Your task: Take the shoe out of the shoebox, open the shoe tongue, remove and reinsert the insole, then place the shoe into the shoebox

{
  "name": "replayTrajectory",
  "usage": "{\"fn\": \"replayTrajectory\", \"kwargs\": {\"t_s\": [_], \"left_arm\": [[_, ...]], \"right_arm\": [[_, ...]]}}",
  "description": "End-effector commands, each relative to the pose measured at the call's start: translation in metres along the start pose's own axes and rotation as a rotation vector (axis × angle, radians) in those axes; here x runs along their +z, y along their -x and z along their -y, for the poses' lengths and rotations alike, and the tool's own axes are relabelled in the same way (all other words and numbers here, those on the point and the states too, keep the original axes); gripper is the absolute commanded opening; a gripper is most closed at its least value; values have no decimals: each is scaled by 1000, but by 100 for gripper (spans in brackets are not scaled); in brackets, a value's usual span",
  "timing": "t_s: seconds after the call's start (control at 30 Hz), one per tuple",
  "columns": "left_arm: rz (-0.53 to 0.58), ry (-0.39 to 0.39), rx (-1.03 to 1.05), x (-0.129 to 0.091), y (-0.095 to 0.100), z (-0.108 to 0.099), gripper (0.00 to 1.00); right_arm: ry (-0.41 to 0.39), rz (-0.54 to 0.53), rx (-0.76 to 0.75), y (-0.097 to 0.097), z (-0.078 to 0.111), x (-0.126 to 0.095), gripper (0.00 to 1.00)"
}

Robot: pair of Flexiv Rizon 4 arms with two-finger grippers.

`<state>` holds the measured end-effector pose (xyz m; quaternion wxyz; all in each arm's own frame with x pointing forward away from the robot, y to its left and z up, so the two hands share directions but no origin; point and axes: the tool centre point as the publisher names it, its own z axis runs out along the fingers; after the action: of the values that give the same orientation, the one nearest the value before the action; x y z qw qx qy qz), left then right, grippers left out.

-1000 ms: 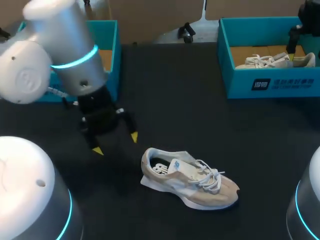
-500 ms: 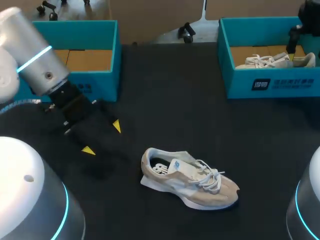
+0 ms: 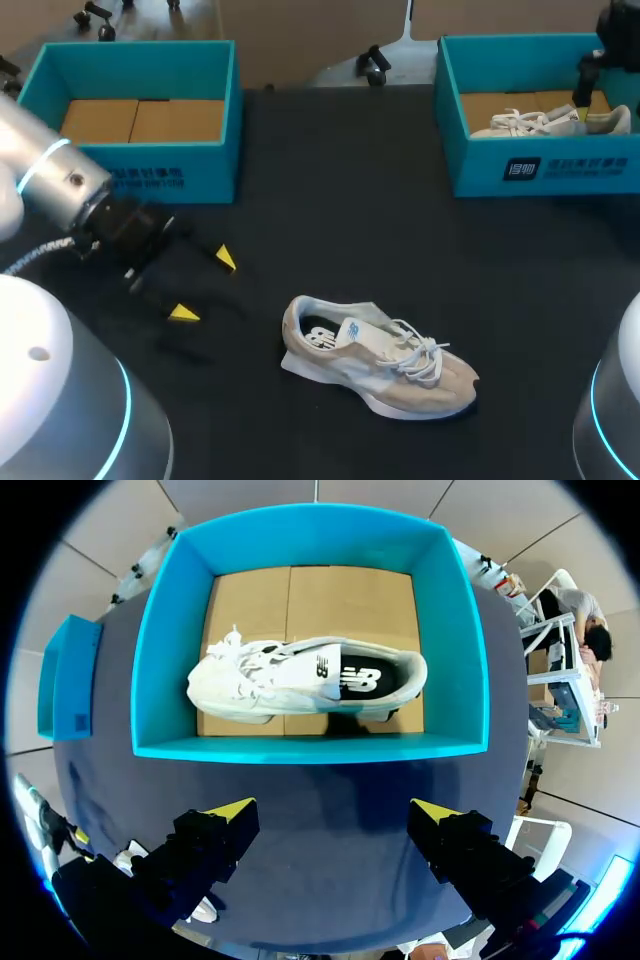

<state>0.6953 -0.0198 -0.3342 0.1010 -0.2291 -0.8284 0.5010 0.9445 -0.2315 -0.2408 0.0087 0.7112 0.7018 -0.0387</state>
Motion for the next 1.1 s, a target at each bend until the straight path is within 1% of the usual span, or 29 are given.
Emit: {"fn": "replayTrajectory", "kwargs": {"t_s": [0.03,0.07,0.1,0.13,0.47,0.5,0.67,0.73,0.77,0.83,0.87,0.9,1.1], "left_arm": [[21,-226,-44,5,-2,-17,100],[22,-257,-56,7,-4,-18,100],[19,-269,-62,8,-5,-21,100],[7,-235,-67,10,-6,-22,100],[7,-235,-67,10,-6,-22,100],[15,-220,-80,14,-6,-24,100],[86,-286,-161,25,-5,-35,100],[104,-301,-175,30,-5,-34,100],[119,-291,-176,34,-6,-32,100],[139,-309,-174,41,-10,-27,100],[163,-292,-176,44,-12,-26,100],[176,-306,-176,47,-15,-25,100],[308,-346,-233,50,-22,-29,100]], "right_arm": [[2,1,0,0,1,0,100],[2,1,0,0,1,0,100],[2,1,0,0,1,0,100],[2,1,0,0,1,0,100],[2,1,0,0,1,0,100],[2,1,0,0,1,0,100],[2,1,0,0,1,0,100],[2,1,0,0,1,0,100],[2,1,0,0,1,0,100],[2,1,0,0,1,0,100],[2,1,0,0,1,0,100],[2,1,0,0,1,0,100],[2,1,0,0,1,0,100]]}}
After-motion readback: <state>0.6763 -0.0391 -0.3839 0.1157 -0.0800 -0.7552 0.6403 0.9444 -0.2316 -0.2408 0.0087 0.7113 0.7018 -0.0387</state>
